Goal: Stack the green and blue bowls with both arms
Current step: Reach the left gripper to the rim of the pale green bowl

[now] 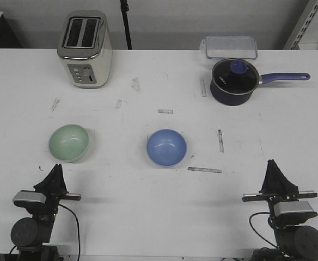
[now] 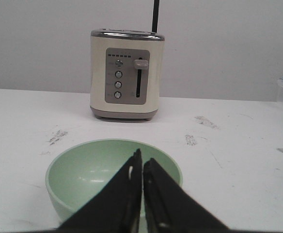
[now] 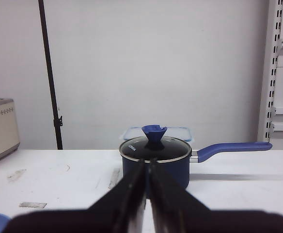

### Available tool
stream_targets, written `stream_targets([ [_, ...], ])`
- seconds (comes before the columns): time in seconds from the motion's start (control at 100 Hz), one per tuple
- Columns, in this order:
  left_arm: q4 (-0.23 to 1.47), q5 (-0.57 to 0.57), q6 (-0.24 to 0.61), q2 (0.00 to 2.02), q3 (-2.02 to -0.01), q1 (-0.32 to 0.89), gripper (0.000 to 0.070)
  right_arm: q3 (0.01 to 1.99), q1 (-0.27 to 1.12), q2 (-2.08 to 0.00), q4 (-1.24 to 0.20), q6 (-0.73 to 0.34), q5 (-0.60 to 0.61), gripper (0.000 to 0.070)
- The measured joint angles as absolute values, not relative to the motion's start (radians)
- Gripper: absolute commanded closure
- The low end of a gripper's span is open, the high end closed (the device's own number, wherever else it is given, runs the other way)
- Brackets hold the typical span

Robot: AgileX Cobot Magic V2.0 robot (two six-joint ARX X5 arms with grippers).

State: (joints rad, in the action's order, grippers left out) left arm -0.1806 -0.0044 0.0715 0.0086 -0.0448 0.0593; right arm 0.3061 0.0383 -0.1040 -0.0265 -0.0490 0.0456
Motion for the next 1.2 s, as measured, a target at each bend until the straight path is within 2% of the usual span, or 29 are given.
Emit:
stream_targets([
  [0.33, -0.063, -0.004, 0.05, 0.181, -0.303, 0.059, 0.0699, 0.306, 0.038, -0.104, -0.027, -0.049, 0.046, 0.0696],
  [0.72, 0.186, -0.004, 0.017, 0.645, -0.717, 0.059, 0.0699, 0.306, 0.038, -0.104, -0.027, -0.049, 0.046, 0.0696],
  [0.98, 0.398, -0.002, 0.017, 0.945, -0.911, 0.05, 0.0699, 0.306, 0.038, -0.104, -0.027, -0.049, 0.046, 0.0697],
  [1.05, 0.471, -0.002, 0.033, 1.023, -0.977, 0.038, 0.0699, 0.306, 0.038, -0.104, -0.027, -0.049, 0.046, 0.0697],
  [1.2, 0.632, 0.006, 0.122, 1.164, -1.102, -0.005, 0.0699, 0.306, 0.038, -0.104, -0.027, -0.049, 0.046, 0.0696],
])
